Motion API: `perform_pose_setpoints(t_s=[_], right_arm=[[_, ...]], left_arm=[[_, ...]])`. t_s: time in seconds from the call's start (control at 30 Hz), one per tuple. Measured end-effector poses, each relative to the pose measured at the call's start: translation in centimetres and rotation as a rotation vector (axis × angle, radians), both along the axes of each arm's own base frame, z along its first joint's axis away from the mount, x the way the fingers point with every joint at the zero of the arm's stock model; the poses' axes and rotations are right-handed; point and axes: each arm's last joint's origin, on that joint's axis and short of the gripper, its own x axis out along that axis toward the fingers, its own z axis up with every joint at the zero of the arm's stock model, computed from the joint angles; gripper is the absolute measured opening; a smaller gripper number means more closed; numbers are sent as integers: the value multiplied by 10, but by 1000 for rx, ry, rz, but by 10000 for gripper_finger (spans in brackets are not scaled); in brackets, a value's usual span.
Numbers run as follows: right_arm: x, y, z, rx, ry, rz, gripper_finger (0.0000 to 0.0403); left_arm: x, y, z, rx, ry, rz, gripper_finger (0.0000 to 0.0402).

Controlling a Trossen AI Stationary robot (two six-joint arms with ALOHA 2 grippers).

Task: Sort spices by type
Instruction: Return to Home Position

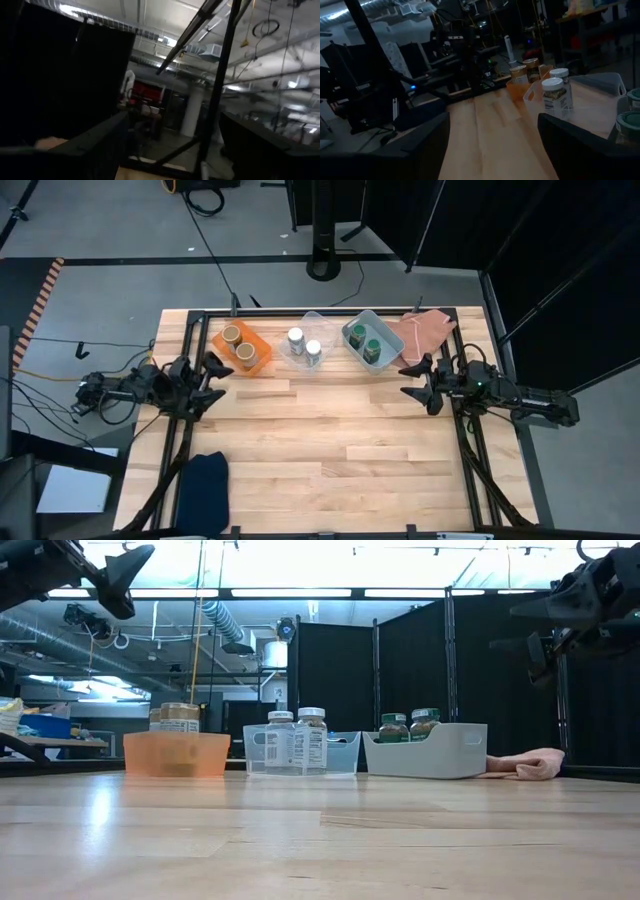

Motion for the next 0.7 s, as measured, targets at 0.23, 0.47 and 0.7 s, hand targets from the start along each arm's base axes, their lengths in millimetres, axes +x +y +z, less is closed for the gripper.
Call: perform_pose_setpoints(t_s=[0.23,0.47,0.7], right_arm=[[0,0,0,-17,2,0,308],[0,0,0,-18,2,0,307],[0,0,0,-18,2,0,309]], left_arm=[[5,-1,-11,78,124,27,317],[7,-1,-18,88,205,23,317],[6,0,-15,71,172,44,317]])
